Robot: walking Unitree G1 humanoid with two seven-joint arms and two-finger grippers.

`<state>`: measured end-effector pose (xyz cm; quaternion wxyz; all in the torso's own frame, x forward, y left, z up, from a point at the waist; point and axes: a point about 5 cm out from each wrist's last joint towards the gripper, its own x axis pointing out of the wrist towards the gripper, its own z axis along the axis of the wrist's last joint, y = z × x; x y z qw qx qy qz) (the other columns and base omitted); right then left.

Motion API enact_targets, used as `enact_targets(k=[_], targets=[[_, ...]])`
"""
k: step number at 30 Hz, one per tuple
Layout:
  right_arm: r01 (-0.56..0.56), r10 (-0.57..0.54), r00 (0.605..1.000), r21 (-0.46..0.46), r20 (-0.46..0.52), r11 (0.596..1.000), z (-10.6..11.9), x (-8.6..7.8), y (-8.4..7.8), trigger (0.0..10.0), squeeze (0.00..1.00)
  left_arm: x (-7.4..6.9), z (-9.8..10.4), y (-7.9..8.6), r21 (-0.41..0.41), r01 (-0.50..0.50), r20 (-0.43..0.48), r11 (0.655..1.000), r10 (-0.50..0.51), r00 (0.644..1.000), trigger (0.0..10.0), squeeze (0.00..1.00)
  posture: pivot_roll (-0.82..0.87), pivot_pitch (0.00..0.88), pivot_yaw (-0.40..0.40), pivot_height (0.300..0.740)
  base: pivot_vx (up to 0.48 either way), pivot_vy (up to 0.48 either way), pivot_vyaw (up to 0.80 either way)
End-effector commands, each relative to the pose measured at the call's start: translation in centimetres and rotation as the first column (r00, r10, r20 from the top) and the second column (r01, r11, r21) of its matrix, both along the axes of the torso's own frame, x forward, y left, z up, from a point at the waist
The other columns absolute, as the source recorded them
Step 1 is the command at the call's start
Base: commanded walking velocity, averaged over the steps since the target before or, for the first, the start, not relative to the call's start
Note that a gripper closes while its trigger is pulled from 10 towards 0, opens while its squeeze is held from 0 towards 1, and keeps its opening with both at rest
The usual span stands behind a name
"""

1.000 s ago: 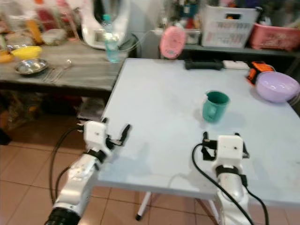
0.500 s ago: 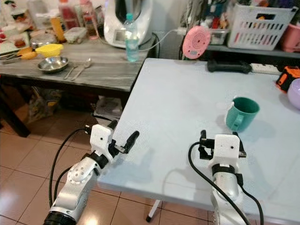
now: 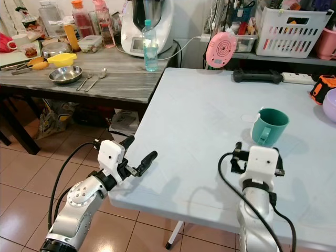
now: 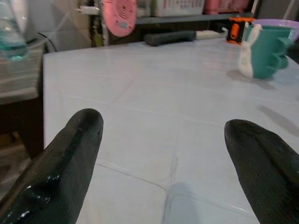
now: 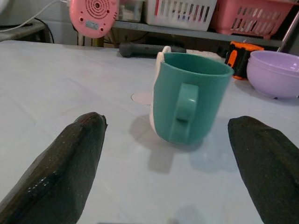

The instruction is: Setting the table

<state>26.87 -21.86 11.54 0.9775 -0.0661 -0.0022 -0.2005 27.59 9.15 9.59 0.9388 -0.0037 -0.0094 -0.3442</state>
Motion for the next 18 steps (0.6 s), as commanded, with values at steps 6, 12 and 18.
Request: enact_targets(k=[6, 12, 18], targets=[[0.091, -0.091, 0.996, 0.043, 0.006, 0.995, 0.5, 2.4, -1.3, 10.0, 0.0, -0.7, 0.5, -0.3, -0.001, 0.084, -0.014, 0.996, -0.084, 0.996, 10.0, 0.0, -0.18, 0.01, 0.058, 0.74, 0.0, 0.0, 0.0], [0.189, -0.189, 0.982, 0.082, -0.014, 0.978, 0.3, 3.6, -2.3, 10.0, 0.0, -0.9, 0.7, 0.1, 0.013, 0.108, -0.023, 0.994, -0.108, 0.994, 10.0, 0.0, -0.16, 0.019, 0.068, 0.74, 0.0, 0.0, 0.0], [0.198, -0.198, 0.98, 0.104, -0.015, 0.975, 0.1, 4.3, -2.5, 9.6, 0.0, -1.0, 0.8, 0.1, 0.016, 0.113, -0.028, 0.993, -0.112, 0.993, 10.0, 0.0, -0.16, 0.017, 0.073, 0.74, 0.0, 0.0, 0.0]])
